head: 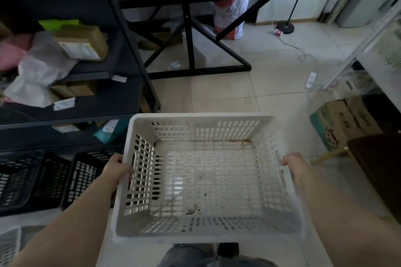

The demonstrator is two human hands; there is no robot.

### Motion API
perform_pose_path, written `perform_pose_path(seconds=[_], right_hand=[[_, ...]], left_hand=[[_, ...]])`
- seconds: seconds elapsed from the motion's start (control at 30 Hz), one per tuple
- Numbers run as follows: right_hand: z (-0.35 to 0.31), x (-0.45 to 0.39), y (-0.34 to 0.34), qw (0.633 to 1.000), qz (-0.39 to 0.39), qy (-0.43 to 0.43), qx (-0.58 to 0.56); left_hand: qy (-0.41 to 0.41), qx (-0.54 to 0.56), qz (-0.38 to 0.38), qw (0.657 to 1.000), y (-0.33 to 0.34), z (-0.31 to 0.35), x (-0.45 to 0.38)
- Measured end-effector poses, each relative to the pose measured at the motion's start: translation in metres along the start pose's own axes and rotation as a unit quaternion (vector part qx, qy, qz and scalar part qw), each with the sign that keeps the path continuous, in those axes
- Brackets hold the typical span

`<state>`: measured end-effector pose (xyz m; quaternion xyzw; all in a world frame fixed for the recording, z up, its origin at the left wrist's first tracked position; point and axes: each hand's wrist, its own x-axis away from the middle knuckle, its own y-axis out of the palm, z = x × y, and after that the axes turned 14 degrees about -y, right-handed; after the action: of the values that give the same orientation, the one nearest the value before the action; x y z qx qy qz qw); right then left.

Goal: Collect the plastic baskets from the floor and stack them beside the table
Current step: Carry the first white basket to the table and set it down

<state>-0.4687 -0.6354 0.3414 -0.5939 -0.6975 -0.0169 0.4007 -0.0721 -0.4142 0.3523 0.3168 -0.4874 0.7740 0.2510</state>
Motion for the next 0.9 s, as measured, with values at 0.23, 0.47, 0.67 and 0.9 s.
perform_pose_path(seconds=[0.23,0.47,0.67,0.9], right_hand=[[-0.072,-0.122,-0.003,0.999,0.027,0.022,-0.012],[-0.173,-0.187,-0.003,1.0,0.021,-0.013,-0.016],[-0.244,-0.295,0.0,0.998,-0.016,-0.059,-0.024],[-0.34,-0.427,0.001,0.987,-0.137,-0.083,0.025]], left_hand=[[0.014,0.007,-0.007,1.0,0.032,0.13,-0.036],[0.005,0.024,0.017,1.0,0.054,0.239,-0.067],[-0.047,0.052,0.053,0.996,0.087,0.311,-0.086],[-0.126,0.122,0.089,0.981,0.127,0.376,-0.075]])
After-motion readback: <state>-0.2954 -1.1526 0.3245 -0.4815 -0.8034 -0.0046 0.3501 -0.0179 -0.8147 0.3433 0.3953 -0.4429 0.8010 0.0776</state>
